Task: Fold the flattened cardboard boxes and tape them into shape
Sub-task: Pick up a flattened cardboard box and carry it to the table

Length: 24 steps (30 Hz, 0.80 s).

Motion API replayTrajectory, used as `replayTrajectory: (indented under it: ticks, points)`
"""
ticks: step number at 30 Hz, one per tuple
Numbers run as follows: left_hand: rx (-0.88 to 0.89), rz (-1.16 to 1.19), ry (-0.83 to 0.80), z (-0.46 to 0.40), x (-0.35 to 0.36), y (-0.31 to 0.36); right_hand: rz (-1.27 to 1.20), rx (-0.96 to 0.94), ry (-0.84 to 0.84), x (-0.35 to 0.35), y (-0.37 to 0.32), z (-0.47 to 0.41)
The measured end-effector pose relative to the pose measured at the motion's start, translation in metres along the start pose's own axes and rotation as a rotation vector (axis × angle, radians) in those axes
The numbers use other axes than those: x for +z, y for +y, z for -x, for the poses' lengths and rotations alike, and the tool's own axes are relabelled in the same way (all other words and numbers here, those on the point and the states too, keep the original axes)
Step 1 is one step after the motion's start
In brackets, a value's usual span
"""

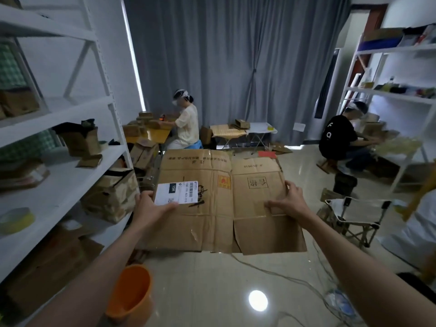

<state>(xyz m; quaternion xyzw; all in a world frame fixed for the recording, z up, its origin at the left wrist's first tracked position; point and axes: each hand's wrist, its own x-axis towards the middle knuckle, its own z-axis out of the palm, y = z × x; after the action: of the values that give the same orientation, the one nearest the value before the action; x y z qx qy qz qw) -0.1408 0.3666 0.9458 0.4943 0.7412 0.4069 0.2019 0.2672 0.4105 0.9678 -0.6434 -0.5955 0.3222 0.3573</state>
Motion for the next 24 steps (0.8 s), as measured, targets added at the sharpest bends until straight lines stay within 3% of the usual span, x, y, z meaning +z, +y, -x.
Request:
replayTrajectory:
  ticks: [11,24]
  points:
    - [-0.039,0.008,0.069,-0.116,0.067,0.040,0.021,-0.055,-0.048,-0.002,-0.005,-0.173]
    - [-0.052,-0.030,0.121,-0.281,0.106,0.037,0.013,-0.085,-0.084,0.061,-0.029,-0.347]
